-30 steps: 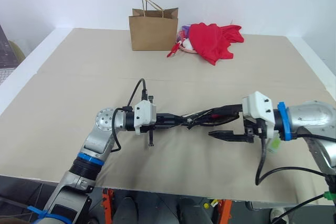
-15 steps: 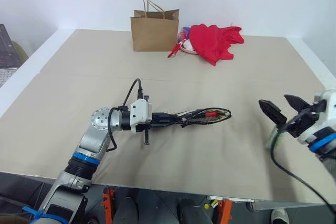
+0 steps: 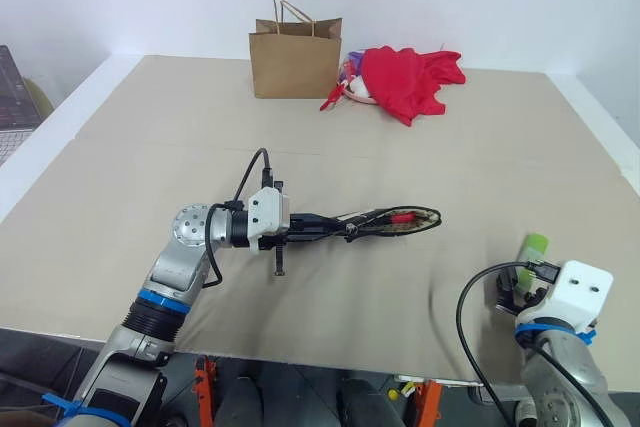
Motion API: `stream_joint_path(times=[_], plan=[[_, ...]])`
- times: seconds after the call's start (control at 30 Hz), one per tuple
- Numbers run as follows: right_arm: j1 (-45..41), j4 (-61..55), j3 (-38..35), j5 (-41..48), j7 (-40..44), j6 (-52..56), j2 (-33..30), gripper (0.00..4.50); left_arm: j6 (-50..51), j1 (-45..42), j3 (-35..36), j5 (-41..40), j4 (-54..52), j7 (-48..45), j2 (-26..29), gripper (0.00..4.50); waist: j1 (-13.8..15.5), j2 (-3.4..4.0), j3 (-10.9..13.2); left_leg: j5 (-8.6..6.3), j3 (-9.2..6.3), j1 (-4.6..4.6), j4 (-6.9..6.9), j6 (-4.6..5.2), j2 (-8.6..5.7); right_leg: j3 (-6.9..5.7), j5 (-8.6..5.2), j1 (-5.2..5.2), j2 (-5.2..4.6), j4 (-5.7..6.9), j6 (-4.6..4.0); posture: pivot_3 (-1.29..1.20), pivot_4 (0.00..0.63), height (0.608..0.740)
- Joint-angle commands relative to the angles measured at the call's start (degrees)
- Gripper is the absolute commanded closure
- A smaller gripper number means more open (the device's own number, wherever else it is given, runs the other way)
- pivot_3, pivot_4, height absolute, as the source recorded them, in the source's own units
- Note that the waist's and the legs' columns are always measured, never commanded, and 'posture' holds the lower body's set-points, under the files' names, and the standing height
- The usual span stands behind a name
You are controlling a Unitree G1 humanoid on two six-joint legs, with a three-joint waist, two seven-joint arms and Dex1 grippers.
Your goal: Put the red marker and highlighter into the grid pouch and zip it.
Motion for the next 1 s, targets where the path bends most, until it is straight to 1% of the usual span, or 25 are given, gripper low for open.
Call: stream_joint_path(times=[0.03,0.07,0.2,0.23,0.3,0.33,0.4,0.47,0.5,0.6,0.67,0.73,0.83,0.93,1.0], plan=[[-0.1,1.0,-0.2,1.0,-2.8,3.1,4.7,0.97,0.0,-0.9,0.7,-0.5,-1.9,0.5,0.1,4.5,0.0,-0.09,-0.1,0.0,0.0,0.0,0.0,0.0,0.0,0.0,0.0,0.0,0.0,0.0,0.0,0.0,0.15,0.74],[-0.4,1.1,-0.3,1.0,-2.9,3.1,4.8,1.42,0.0,-0.9,0.7,-0.4,-1.9,0.5,0.1,4.5,0.0,-0.13,-0.1,0.0,0.0,0.0,0.0,0.0,0.01,0.0,0.0,0.01,0.0,0.0,-0.01,0.0,0.15,0.74],[-2.2,2.0,-0.7,0.9,-2.8,3.0,4.4,2.92,-0.2,-1.1,0.6,-0.3,-1.7,0.7,0.0,4.5,0.0,-0.27,-0.2,0.0,0.0,-0.01,-0.03,0.0,0.01,-0.02,-0.03,0.02,-0.01,0.0,-0.03,0.0,0.15,0.74],[-2.5,2.2,-0.7,0.9,-2.6,3.0,4.1,3.36,-0.3,-1.2,0.6,-0.2,-1.6,0.7,0.0,4.5,0.0,-0.27,-0.2,0.0,0.0,0.0,0.0,0.0,0.01,-0.02,-0.01,0.03,-0.01,0.0,-0.03,0.0,0.15,0.74],[-2.9,2.8,-0.1,0.5,-1.3,2.5,2.3,3.4,-0.4,-1.3,0.6,-0.2,-1.4,0.7,-0.1,4.5,0.0,-0.3,-0.2,0.0,0.0,0.0,0.01,-0.01,0.01,-0.02,-0.01,0.03,-0.01,0.0,-0.04,0.0,0.15,0.74],[-3.0,3.0,1.2,0.1,1.0,1.4,-0.1,3.4,-0.4,-1.4,0.6,-0.2,-1.4,0.7,-0.1,4.5,0.0,-0.3,-0.2,0.01,0.0,0.0,0.02,-0.03,0.01,-0.02,0.0,0.03,-0.02,0.0,-0.05,0.0,0.15,0.74],[-3.7,2.4,5.2,0.0,9.4,-2.8,-7.3,3.4,-0.5,-1.5,0.5,-0.1,-1.4,0.6,-0.1,4.5,-0.1,-0.29,-0.2,0.04,0.03,-0.01,0.06,-0.07,0.0,0.0,-0.04,0.03,-0.04,-0.03,-0.17,0.0,0.15,0.74],[-5.0,1.0,9.1,0.9,21.0,-8.9,-16.4,3.4,-1.0,-1.5,0.3,-0.2,-1.4,0.1,0.0,4.5,-0.6,-0.06,0.0,0.07,0.16,0.0,0.1,-0.1,-0.02,0.1,-0.02,0.01,-0.1,-0.04,-0.17,0.0,0.15,0.74],[-6.0,0.1,9.6,2.3,27.1,-11.9,-20.9,3.4,-1.1,-1.5,0.3,-0.3,-1.5,-0.3,0.1,4.5,-1.1,0.02,0.0,0.08,0.19,0.0,0.12,-0.09,-0.02,0.12,0.0,0.01,-0.1,-0.04,-0.15,0.0,0.15,0.74],[-11.5,1.0,6.1,8.6,46.3,-18.7,-35.4,3.4,-1.3,-2.0,0.5,-0.5,-0.9,-0.9,0.1,4.5,-1.6,0.06,0.1,0.13,0.17,0.04,0.02,-0.01,-0.02,0.13,0.12,0.0,-0.05,-0.02,0.09,0.0,0.15,0.74],[-15.4,5.3,2.5,15.3,57.0,-18.9,-42.1,3.4,-1.4,-2.4,0.5,-0.5,-0.3,-1.3,0.1,4.5,-1.6,0.1,0.1,0.12,0.21,0.01,0.06,0.0,-0.06,0.14,0.09,0.01,-0.1,-0.03,0.16,0.0,0.15,0.74],[-17.7,8.3,0.6,20.8,64.3,-18.0,-46.2,3.4,-1.5,-2.7,0.5,-0.6,0.0,-1.8,0.1,4.5,-1.4,-0.17,0.2,0.11,0.17,0.0,0.01,0.04,-0.09,0.11,0.05,0.05,-0.12,-0.07,0.18,0.0,0.15,0.74],[-18.3,10.4,-0.4,25.5,71.4,-16.5,-49.4,3.4,-1.6,-2.9,0.6,-0.5,0.5,-1.9,0.0,4.5,-1.3,-0.27,0.2,0.05,0.14,-0.04,-0.03,0.15,-0.08,-0.04,-0.04,0.13,-0.13,-0.13,0.14,0.0,0.15,0.74],[-16.6,11.5,0.9,26.4,78.4,-15.0,-53.9,3.4,-1.6,-2.6,0.5,-0.3,0.3,-1.8,-0.1,4.5,-1.1,-0.23,0.2,0.01,0.21,-0.28,0.03,0.21,-0.12,-0.34,-0.04,0.1,-0.34,-0.13,-0.16,0.0,0.15,0.74],[-16.6,12.8,2.9,26.2,79.8,-13.2,-55.7,3.4,-1.5,-2.3,0.4,-0.4,-0.1,-1.7,-0.2,4.5,-1.1,-0.19,0.2,0.02,0.17,-0.32,0.06,0.2,-0.12,-0.45,-0.05,0.11,-0.35,-0.13,-0.16,0.0,0.15,0.74]])
